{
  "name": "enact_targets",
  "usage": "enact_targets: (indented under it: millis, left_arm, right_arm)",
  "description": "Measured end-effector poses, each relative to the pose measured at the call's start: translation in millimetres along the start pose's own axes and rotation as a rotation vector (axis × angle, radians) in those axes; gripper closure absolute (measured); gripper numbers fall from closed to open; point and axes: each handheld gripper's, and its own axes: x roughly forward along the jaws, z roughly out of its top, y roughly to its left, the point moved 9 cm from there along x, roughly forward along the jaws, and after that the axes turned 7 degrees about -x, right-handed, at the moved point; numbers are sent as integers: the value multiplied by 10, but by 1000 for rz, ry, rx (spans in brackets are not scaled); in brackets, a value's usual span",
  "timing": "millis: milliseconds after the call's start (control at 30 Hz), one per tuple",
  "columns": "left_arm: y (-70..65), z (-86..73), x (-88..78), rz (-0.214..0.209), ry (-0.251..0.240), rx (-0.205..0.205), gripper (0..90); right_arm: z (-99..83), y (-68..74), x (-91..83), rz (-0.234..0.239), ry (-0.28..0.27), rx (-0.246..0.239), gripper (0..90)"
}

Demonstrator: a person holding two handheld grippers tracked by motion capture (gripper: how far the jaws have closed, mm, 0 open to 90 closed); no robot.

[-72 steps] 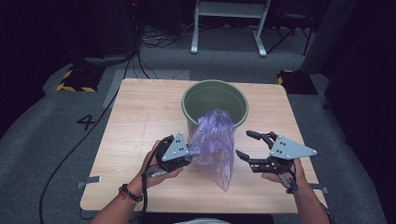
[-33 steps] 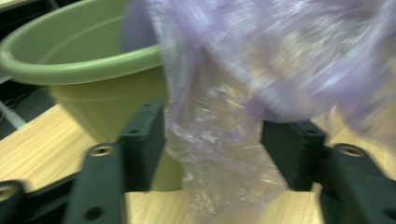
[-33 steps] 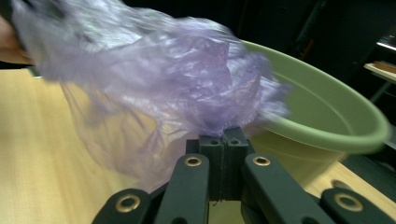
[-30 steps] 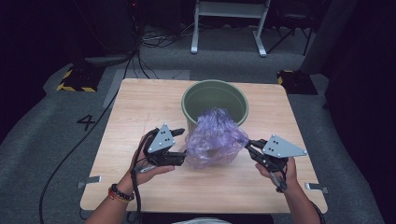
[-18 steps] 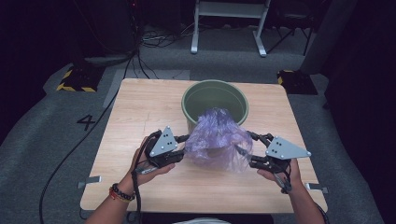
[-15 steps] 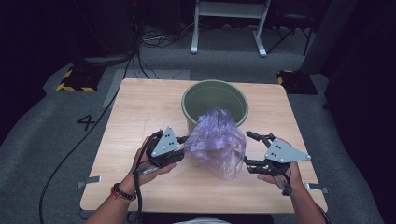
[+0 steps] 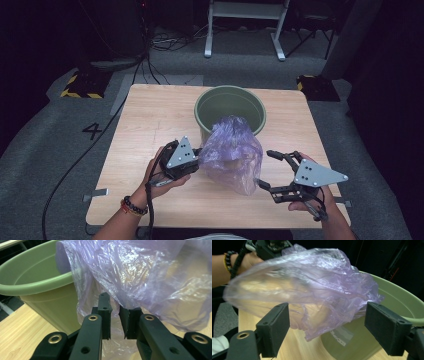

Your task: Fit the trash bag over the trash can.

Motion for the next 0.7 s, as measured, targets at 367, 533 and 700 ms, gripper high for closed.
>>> enact_targets:
  millis: [367, 533, 700]
  left_arm:
    - [-66, -24, 92, 18, 19, 38, 789]
    - [-94, -1, 145, 23, 10, 45, 794]
    - [-101, -7, 184, 36, 18, 51, 808]
  right_arm:
    - [-58, 49, -146, -7, 26, 73, 190]
    - [54, 105, -132, 8, 8, 83, 188]
    - [103, 108, 21, -19, 47, 92, 191]
